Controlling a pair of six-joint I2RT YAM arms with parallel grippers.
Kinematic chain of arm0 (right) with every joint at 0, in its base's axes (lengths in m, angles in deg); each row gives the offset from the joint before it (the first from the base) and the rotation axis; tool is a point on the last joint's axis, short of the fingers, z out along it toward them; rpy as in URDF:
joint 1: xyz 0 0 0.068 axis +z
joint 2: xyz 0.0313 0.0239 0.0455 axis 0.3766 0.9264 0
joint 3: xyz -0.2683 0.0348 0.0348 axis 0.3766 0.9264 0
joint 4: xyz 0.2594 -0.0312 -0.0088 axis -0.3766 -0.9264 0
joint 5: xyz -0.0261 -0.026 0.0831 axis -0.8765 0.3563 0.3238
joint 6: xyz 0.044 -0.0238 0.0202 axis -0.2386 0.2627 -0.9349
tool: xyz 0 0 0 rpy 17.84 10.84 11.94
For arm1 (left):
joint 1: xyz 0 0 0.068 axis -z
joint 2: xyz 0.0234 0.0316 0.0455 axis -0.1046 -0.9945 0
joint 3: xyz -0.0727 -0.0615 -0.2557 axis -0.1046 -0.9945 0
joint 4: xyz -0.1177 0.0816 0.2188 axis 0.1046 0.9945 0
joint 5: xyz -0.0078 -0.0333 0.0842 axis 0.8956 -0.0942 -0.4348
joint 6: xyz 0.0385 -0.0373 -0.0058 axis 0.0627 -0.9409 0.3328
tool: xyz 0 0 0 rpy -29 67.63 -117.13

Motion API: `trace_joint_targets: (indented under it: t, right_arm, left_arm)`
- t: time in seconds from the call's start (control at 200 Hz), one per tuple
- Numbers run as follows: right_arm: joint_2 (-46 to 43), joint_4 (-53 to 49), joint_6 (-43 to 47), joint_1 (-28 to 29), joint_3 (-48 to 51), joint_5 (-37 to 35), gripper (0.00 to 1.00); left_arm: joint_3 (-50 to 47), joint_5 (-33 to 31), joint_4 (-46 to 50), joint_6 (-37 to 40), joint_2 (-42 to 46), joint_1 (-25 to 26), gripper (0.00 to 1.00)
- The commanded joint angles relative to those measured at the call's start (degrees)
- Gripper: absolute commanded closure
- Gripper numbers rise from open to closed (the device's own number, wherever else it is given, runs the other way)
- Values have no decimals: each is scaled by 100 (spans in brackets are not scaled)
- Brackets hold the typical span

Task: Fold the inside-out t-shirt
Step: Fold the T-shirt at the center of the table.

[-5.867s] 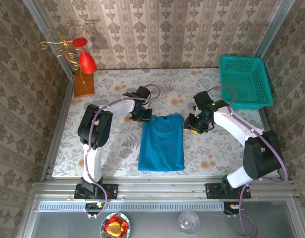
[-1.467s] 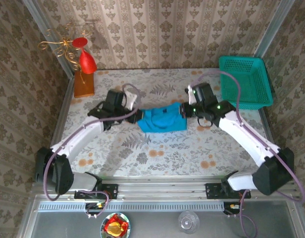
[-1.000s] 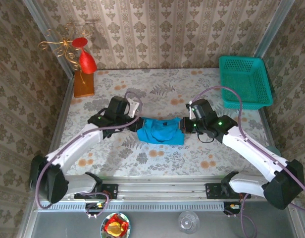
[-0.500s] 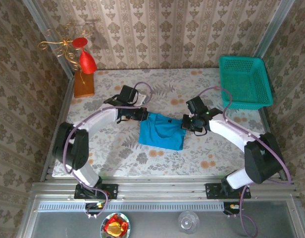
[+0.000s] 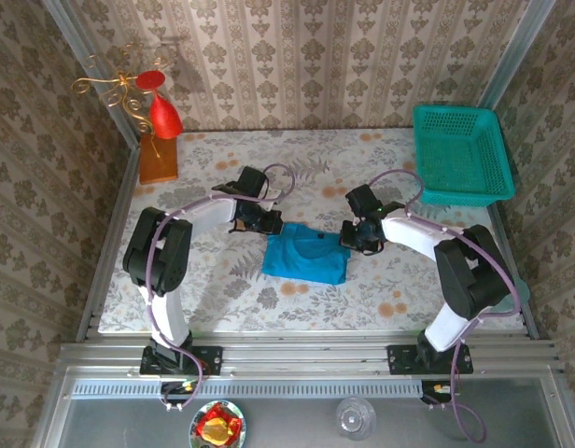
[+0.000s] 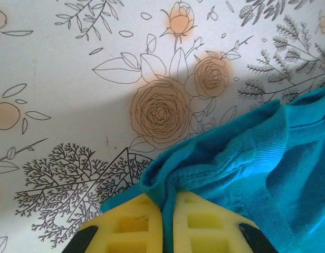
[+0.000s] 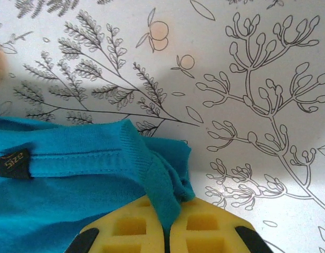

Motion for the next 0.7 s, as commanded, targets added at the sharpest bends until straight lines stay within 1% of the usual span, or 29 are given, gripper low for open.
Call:
trace_joint_targets:
  t: [0.0,0.07,0.12,0.14,0.255,0.295,0.355,0.435,0.49,0.545,0.63,0.645,0.695]
  right_arm:
    - [90,-190,118,-50,-117,-351,97]
    - [-12,-272,122,-50,-186,-282,84]
    - [-166,-338,122,-42,-217,-229,77]
    - [-243,-379,118,-42,-226,-229,75]
    - [-730,-487,100,-33,-251,-153,70]
    - [-889,-694,83,-33,-257,-125,68]
    - [-1093,-824,48,-20,-264,-114,67]
    - [-1315,-949,-21,-2,-255,-60,66]
    - [-1418,-934,-85,17,-230,139,71]
    - [-1437,-785,-171,36,-174,606,74]
    - [-1252,-540,-291,70,-73,1563,74]
    - [-1202,-356,-311,83,-55,1727,75]
    - [-1028,-166,-359,151,-14,2146,75]
  left_arm:
    - [149,-196,256,99,-52,-121,96]
    - [166,-291,355,71,75,-121,87]
    - [131,-392,373,23,277,-117,80]
    - [109,-434,360,-1,375,-121,78]
    - [-89,-627,393,-134,955,-146,75]
    - [-149,-705,447,-189,1114,-154,72]
    - [-235,-813,538,-258,1326,-155,69]
    - [-316,-772,639,-367,1544,-127,68]
    - [-354,-710,663,-468,1649,-39,69]
    - [-337,-625,660,-547,1665,139,71]
    - [-251,-666,672,-809,1488,423,75]
    - [-236,-660,672,-868,1436,469,76]
    - [-196,-688,679,-1067,1258,575,78]
